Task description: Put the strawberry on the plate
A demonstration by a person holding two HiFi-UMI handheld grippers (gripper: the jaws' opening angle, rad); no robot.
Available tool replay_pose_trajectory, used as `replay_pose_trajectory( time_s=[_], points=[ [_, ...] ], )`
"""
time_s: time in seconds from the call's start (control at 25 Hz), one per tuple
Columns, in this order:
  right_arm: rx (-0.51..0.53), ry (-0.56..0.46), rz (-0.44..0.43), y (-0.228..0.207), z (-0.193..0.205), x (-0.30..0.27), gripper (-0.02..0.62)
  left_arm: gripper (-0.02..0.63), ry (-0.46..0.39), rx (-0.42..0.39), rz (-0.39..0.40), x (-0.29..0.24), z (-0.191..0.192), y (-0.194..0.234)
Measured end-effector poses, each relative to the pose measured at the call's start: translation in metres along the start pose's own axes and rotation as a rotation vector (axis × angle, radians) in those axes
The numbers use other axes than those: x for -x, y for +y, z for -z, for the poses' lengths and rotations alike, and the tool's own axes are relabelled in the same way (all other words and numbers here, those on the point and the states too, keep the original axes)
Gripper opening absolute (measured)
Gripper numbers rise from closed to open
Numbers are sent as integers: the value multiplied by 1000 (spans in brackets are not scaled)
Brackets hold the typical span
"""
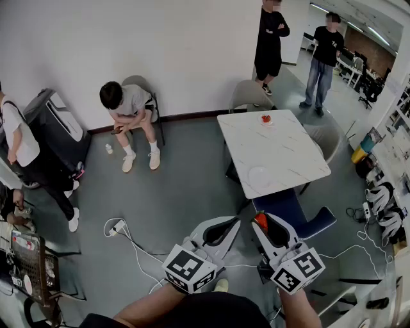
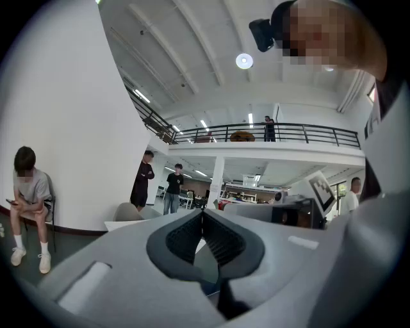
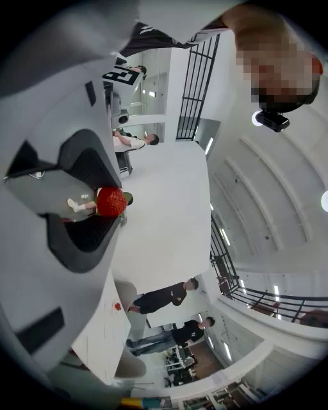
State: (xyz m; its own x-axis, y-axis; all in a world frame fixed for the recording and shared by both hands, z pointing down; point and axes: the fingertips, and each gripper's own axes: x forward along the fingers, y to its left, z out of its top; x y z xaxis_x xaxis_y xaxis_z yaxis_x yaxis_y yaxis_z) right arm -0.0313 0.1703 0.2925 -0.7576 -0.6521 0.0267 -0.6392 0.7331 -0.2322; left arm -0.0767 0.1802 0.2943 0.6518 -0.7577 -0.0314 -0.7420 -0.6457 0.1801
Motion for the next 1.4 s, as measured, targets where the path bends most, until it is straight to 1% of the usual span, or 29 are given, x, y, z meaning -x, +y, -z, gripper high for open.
replay_pose_trajectory(
  time_s=[0.32,0.56,1.0,1.2,1.4],
  points=[
    [-1,-4,-11,1,0,4,140,9,7,3,-3,-1,3,-2],
    [-70,-39,-30,-4,-3,10,140,9,18,8,-2,-2,6,-5],
    [-180,-125,3,-46,-17,43,140,9,13,16,-19,-16,6,-11],
    [-204,-151,1,-69,-23,59,140,9,9,6,-32,-33,7,-17],
    [-254,-181,-6,-92,-25,72,140,9,5,-12,-48,-48,11,-19]
  ],
)
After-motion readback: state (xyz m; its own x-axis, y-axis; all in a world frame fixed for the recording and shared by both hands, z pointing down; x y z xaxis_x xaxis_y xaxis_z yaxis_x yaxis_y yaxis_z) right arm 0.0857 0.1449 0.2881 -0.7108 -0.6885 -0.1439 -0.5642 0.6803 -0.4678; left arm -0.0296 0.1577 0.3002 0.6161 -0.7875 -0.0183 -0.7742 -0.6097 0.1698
